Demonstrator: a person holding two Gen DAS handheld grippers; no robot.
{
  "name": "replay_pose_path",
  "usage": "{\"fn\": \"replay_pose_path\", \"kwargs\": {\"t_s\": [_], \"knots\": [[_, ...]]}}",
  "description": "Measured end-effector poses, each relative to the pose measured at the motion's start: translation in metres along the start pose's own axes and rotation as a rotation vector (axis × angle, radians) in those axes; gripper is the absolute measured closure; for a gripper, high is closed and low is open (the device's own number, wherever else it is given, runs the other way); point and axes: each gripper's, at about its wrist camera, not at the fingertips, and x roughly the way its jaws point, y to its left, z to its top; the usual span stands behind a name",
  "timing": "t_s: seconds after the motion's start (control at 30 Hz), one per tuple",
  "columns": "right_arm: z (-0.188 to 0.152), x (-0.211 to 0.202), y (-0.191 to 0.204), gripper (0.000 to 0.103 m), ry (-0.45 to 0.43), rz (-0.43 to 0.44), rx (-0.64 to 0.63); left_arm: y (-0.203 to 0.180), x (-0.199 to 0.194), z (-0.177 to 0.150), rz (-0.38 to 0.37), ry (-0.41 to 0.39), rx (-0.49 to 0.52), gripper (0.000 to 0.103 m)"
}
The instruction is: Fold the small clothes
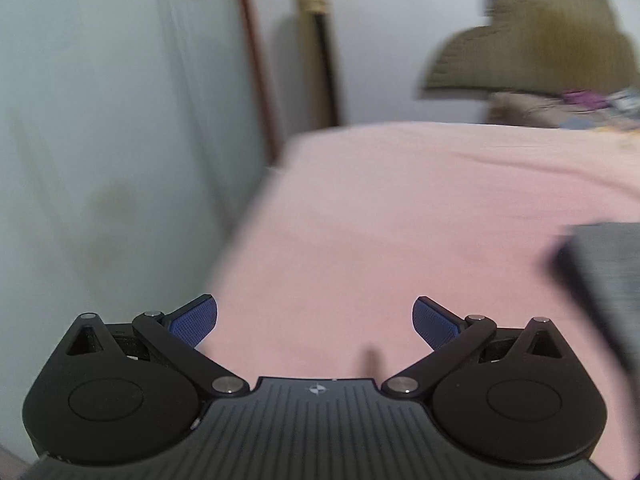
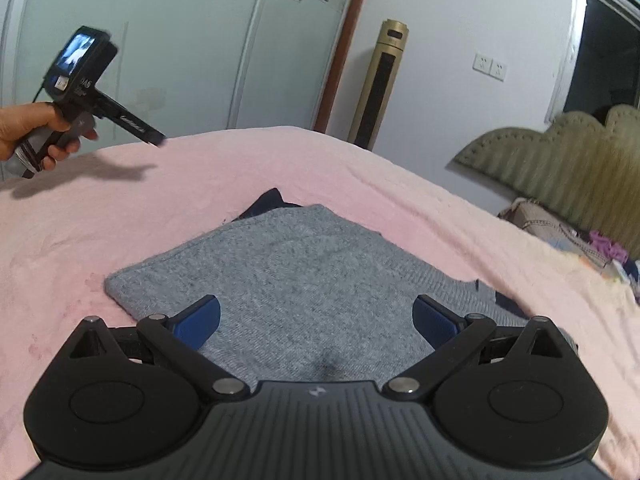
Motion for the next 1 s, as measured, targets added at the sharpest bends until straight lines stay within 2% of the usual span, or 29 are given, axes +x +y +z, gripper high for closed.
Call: {"fn": "replay_pose_path", "kwargs": {"t_s": [0.13, 0.3, 0.43, 0.57, 0.73, 0.8, 0.9, 0.97, 1.0], "knots": [[-0.005, -0.002, 0.027, 0.0, -0.02, 0.005, -0.083, -0.053, -0.009, 0.008, -0.22, 0.016, -0.041, 0.0], [-0.011, 0.0, 0.059, 0.0, -0.033, 0.0, -0.186, -0.103, 0.002, 0.019, -0.381, 0.063, -0.022, 0.0], [-0.019, 0.008, 0.08, 0.0, -0.025, -0.039, -0.27, -0.113, 0.031, 0.02, -0.433, 0.135, -0.077, 0.0], [-0.024, 0.015, 0.096, 0.0, -0.042, -0.104, -0.364, -0.113, 0.049, 0.018, -0.481, 0.171, -0.151, 0.0], [-0.023, 0.025, 0.104, 0.001, -0.036, -0.08, -0.36, -0.116, 0.069, 0.026, -0.579, 0.231, -0.239, 0.0], [-0.022, 0.03, 0.105, 0.001, -0.045, -0.093, -0.37, -0.12, 0.079, 0.025, -0.622, 0.257, -0.269, 0.004], [-0.02, 0.038, 0.111, 0.007, -0.054, -0.124, -0.383, -0.127, 0.087, 0.024, -0.686, 0.254, -0.304, 0.007], [-0.017, 0.044, 0.115, 0.019, -0.058, -0.131, -0.393, -0.128, 0.091, 0.024, -0.719, 0.255, -0.341, 0.01], [-0.016, 0.047, 0.117, 0.033, -0.055, -0.127, -0.396, -0.129, 0.093, 0.024, -0.732, 0.26, -0.358, 0.013]]}}
